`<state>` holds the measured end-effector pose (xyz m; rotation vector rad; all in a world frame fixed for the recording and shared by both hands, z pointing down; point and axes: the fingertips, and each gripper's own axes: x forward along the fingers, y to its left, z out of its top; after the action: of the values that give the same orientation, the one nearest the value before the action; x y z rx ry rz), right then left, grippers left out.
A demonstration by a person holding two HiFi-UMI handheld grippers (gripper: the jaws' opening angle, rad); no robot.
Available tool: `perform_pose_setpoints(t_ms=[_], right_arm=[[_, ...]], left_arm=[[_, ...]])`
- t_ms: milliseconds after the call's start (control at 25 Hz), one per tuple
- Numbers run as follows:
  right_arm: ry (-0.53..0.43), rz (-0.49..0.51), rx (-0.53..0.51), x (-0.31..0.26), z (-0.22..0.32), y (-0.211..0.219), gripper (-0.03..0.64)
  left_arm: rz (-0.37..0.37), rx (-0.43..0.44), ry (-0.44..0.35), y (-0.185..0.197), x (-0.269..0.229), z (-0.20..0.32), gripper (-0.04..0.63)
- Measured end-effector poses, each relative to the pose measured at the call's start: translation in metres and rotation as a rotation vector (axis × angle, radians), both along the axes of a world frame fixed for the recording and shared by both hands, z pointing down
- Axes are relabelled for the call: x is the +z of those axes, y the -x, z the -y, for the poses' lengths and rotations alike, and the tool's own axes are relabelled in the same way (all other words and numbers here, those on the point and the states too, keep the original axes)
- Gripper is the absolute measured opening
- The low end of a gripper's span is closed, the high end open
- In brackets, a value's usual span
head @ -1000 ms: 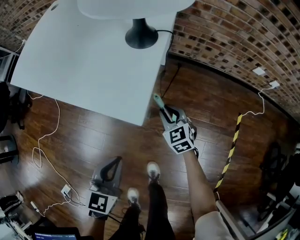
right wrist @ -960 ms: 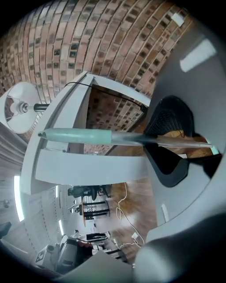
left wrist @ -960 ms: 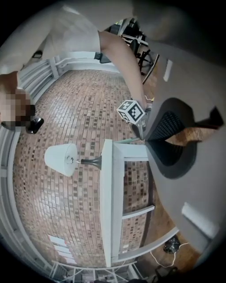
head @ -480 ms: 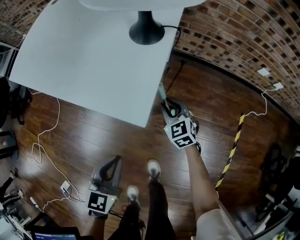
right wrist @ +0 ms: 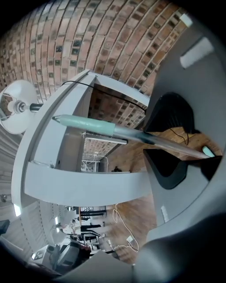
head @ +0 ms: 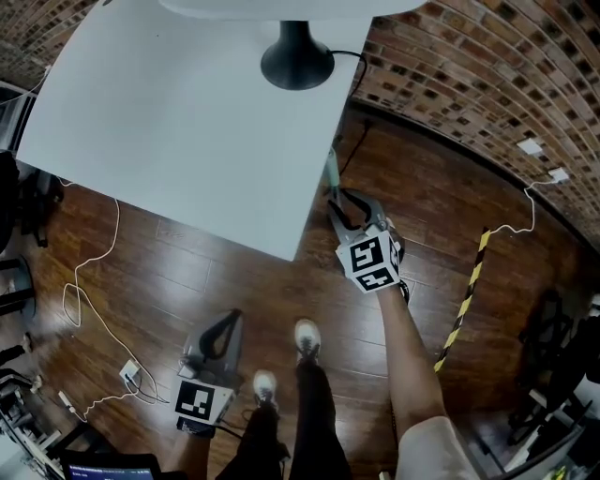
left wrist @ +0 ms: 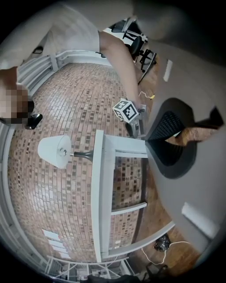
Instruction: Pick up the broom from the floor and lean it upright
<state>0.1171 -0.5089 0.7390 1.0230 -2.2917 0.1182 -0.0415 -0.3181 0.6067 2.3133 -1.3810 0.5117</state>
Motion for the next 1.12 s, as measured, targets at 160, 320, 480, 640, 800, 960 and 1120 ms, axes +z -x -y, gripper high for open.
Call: perform_pose_setpoints(t_ms=[160,320,480,640,800,960,1120], right_arm=[[0.012,0.012,0.006,0.005,0.004,-0.002,0.135],[0.016,0.018,-0.002,0.005,0.004,-0.003,0.141],[0.033,0.021,-0.02,0.006,-0.007,-0.002,0.146],[-0.015,-0.026,0.018,-0.004,-0.02,-0.013,0.123],[-0.049,-0.031,0.092,-0.022,-0.036,-0.03,0.084],[-0.067,-0.057,0.136,-0.051,-0.061,-0.041,0.014],[-0.113,-0.019,0.206,-0.111,-0.086,-0.047,0.014]], left_arm=[[0.01,-0.014,0.013,0.004,0.006,0.003,0.0],[0.002,-0.021,0.014,0.006,0.009,0.007,0.0],[0.003,-0.018,0.017,0.008,0.009,0.008,0.0],[0.016,-0.021,-0.002,0.01,0.004,0.009,0.0],[0.027,-0.04,-0.012,0.017,-0.005,0.008,0.0],[0.039,-0.047,-0.051,0.025,-0.028,0.004,0.0],[0.038,-0.059,-0.108,0.04,-0.064,0.003,0.0]])
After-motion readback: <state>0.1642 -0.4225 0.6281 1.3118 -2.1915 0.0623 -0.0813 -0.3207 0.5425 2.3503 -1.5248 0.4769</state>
